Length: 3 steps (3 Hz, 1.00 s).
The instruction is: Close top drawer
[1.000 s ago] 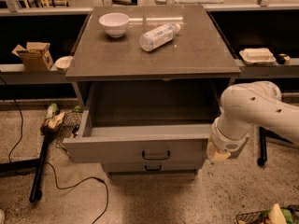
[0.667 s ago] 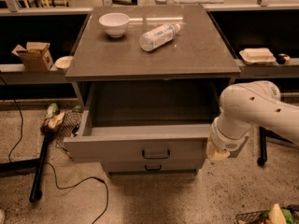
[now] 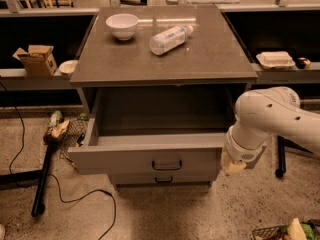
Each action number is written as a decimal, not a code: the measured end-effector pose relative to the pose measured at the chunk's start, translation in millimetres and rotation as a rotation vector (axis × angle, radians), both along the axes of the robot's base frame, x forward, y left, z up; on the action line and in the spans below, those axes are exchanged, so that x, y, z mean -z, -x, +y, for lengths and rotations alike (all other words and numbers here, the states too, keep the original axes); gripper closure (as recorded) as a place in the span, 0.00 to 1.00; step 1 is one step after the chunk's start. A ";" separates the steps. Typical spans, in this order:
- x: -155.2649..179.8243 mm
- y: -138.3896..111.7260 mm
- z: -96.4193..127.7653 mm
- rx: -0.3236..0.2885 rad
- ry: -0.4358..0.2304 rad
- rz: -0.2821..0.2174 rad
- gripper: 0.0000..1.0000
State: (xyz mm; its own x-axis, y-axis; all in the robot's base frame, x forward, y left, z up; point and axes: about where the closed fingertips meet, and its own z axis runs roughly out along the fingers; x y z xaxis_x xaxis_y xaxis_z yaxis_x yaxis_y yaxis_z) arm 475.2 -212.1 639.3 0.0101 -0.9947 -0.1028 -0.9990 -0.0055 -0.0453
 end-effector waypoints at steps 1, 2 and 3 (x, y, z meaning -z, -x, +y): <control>0.0 0.0 0.0 0.000 0.000 0.000 0.11; 0.0 0.0 0.0 0.000 0.000 0.000 0.00; 0.0 0.0 0.0 0.000 0.000 0.000 0.00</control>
Offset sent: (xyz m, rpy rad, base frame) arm 0.0000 0.0000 0.0000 0.0000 0.0000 0.0000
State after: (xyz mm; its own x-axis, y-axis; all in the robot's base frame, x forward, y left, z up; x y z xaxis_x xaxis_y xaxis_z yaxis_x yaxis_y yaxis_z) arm 475.1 -212.1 639.3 0.0101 -0.9947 -0.1027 -0.9990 -0.0055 -0.0453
